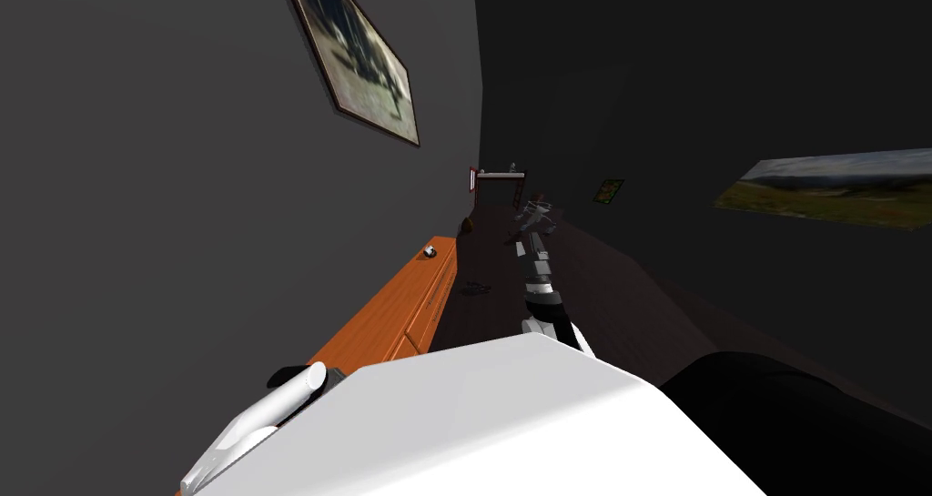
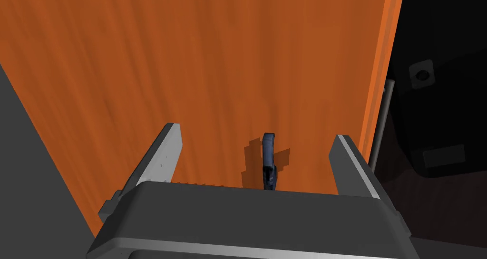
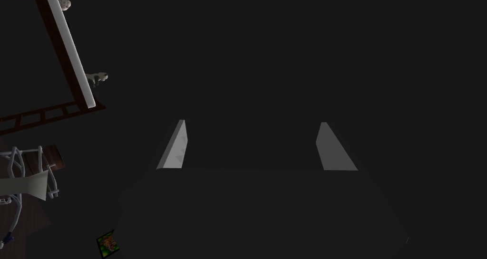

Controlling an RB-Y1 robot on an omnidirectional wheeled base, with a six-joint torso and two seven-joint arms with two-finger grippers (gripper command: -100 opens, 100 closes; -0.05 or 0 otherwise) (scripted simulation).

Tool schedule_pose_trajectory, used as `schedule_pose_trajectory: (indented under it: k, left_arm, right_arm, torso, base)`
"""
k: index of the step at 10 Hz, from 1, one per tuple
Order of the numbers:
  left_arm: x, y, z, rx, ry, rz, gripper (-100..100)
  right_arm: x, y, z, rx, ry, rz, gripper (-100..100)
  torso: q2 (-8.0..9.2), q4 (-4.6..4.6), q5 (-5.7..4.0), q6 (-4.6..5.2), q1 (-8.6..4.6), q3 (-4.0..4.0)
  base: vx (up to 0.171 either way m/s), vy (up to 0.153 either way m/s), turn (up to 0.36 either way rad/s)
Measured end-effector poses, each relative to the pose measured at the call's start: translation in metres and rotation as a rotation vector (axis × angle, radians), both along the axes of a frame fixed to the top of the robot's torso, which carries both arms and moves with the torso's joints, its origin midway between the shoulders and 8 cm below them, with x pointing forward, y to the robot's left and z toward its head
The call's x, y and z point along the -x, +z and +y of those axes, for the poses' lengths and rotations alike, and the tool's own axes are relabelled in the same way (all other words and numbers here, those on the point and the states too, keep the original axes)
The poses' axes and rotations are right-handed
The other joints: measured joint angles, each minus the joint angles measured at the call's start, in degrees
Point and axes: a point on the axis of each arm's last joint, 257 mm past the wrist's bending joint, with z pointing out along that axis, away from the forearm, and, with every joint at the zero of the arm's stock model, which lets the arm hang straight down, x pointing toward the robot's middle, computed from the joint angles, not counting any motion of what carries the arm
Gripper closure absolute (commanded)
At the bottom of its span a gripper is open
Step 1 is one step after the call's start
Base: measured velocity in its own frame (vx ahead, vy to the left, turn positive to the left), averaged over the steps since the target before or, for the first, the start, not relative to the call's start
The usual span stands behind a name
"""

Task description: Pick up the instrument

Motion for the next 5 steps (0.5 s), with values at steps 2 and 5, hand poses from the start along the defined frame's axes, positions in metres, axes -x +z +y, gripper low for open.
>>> schedule_pose_trajectory:
  k: [2, 5]
  left_arm:
    - [0.013, -0.006, 0.000, 0.027, 0.025, 0.044, -100]
    - [0.037, -0.016, -0.001, 0.069, 0.066, 0.110, -100]
  right_arm:
    - [0.000, 0.000, 0.000, 0.000, 0.000, 0.000, 0]
    - [0.000, 0.000, 0.000, 0.000, 0.000, 0.000, 0]
  torso:
    - [0.02, 0.00, -0.01, 0.00, -0.04, 0.01]
    - [0.01, 0.00, 0.00, 0.00, 0.00, 0.01]
  base:
    - [0.036, 0.009, 0.004]
    - [0.043, 0.016, 0.005]
